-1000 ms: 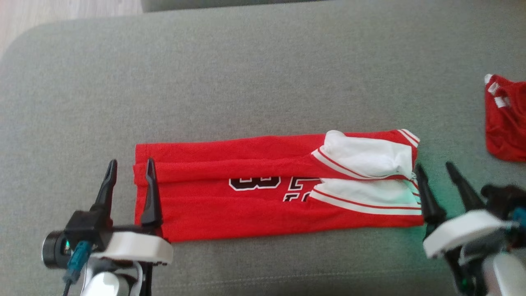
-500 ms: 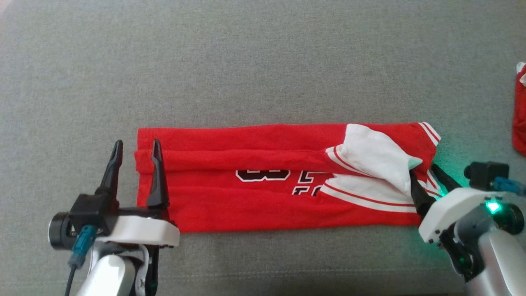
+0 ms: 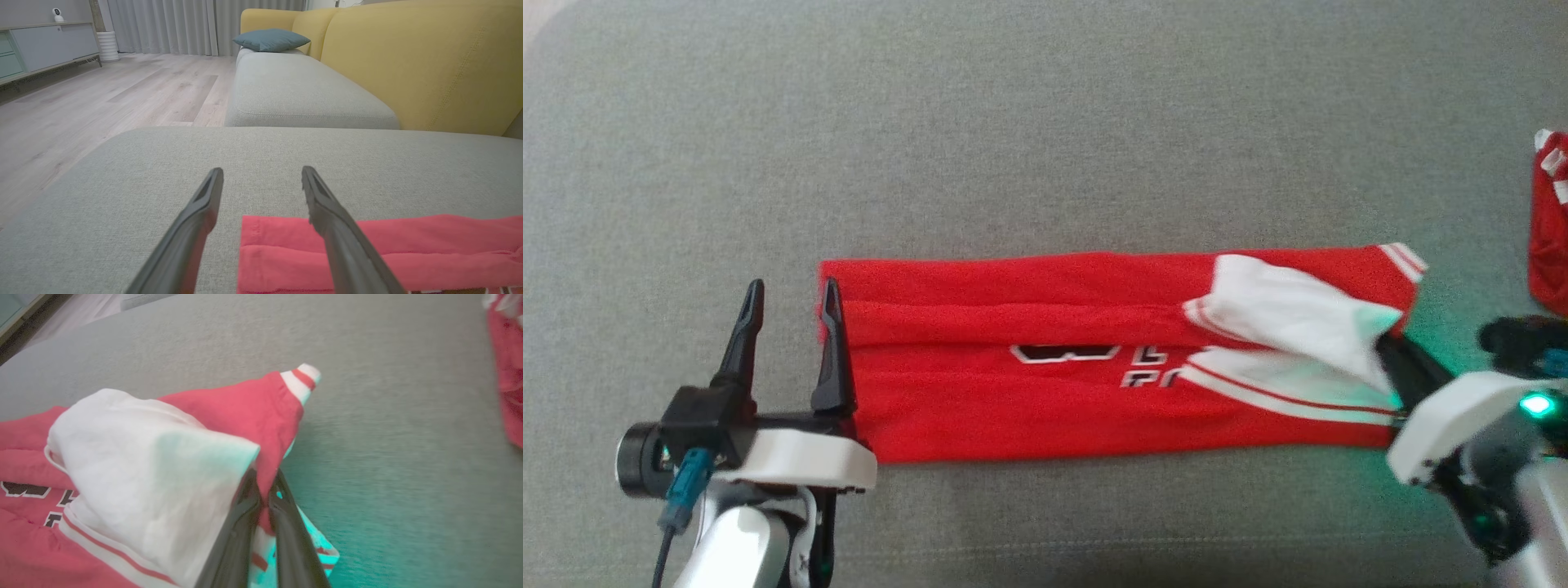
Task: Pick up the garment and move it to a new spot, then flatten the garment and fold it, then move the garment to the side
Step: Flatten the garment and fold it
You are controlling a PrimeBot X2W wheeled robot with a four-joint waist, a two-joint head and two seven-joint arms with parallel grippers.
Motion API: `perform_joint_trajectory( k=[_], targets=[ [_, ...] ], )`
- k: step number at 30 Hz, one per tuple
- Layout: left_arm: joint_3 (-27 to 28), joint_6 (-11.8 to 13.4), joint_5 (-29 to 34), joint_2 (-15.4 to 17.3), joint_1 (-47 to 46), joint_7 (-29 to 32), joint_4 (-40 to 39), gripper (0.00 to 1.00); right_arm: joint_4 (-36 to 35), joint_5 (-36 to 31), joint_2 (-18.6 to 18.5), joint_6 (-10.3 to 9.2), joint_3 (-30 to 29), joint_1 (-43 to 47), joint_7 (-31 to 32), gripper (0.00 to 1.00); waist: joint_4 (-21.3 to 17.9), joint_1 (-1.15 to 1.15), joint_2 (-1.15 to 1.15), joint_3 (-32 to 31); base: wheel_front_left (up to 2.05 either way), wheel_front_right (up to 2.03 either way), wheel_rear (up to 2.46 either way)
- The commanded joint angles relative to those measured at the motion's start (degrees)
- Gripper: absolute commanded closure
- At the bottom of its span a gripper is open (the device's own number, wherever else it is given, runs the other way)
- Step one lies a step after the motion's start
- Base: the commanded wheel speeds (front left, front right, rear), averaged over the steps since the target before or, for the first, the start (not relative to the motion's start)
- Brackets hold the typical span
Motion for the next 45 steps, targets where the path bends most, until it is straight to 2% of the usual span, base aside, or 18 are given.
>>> perform_joint_trajectory(
  k=[1, 9, 14, 20, 24, 25, 28, 31, 35, 44, 45],
  targets=[
    [2.27, 0.03, 0.34, 0.60, -1.61, -0.67, -1.48, 0.00, -2.18, 0.21, -2.68, 0.20, -1.08, 0.60, -1.16, 1.00, -0.09, 0.00, 0.00, -0.52, 0.00, 0.00, 0.00],
    [2.57, 0.14, 0.12, 0.31, -0.39, -0.72, -1.25, 0.00, -3.29, 0.48, -5.62, 0.20, -6.65, 2.52, -1.50, 1.00, -0.48, 0.00, 0.00, -2.90, 0.00, 0.00, 0.00],
    [2.77, 0.20, 0.03, 0.27, 0.45, -0.74, -1.09, 0.00, -8.61, 3.41, -5.83, 0.20, -6.19, 1.65, 3.35, 1.00, -0.80, 0.00, 0.00, -4.45, 0.00, 0.00, 0.00],
    [2.72, 0.18, 0.13, 0.50, 0.82, -0.74, -1.24, 0.00, -18.17, 15.94, 0.34, 0.20, -0.90, -2.05, 13.99, 1.00, -0.78, 0.00, 0.00, -5.42, 0.00, 0.00, 0.00],
    [2.21, -0.14, 0.22, 0.49, 0.25, -0.73, -1.23, 0.00, -19.60, 22.33, 4.78, 0.20, 4.67, -5.26, 17.78, 1.00, 0.06, 0.00, 0.00, -5.14, 0.00, 0.00, 0.00],
    [1.91, -0.33, 0.26, 0.44, -0.14, -0.72, -1.14, 0.00, -18.44, 23.95, 7.49, 0.20, 7.61, -7.00, 17.81, 1.00, 0.69, 0.00, 0.00, -4.80, 0.00, 0.00, 0.00],
    [1.48, -0.56, 0.27, 0.23, -0.69, -0.71, -0.86, 0.00, -14.95, 25.91, 11.56, 0.20, 11.80, -9.48, 16.04, 1.00, 1.78, 0.00, 0.00, -4.26, 0.00, 0.00, 0.00],
    [0.87, -0.95, 0.28, -0.16, -1.39, -0.72, -0.38, 0.00, -9.72, 27.00, 13.52, 0.20, 16.56, -11.83, 12.63, 1.00, 3.09, 0.00, 0.00, -3.64, 0.00, 0.00, 0.00],
    [-0.22, -1.68, 0.37, -0.99, -2.59, -0.73, 0.59, 0.00, -1.83, 27.46, 14.10, 0.20, 22.96, -14.77, 6.64, 1.00, 5.13, 0.00, 0.00, -2.96, 0.00, 0.00, 0.00],
    [-0.54, -2.36, 0.63, -2.14, -3.55, -0.75, 2.21, 0.00, 8.55, 35.98, 14.15, 0.20, 36.16, -21.94, -5.88, 1.00, 6.68, 0.00, 0.00, -2.51, 0.00, 0.00, 0.00],
    [-0.53, -2.42, 0.70, -2.23, -3.60, -0.75, 2.28, 0.00, 9.67, 36.56, 14.16, 0.20, 37.24, -22.66, -6.84, 0.75, 6.69, 0.00, 0.00, -2.50, 0.00, 0.00, 0.00]
  ],
)
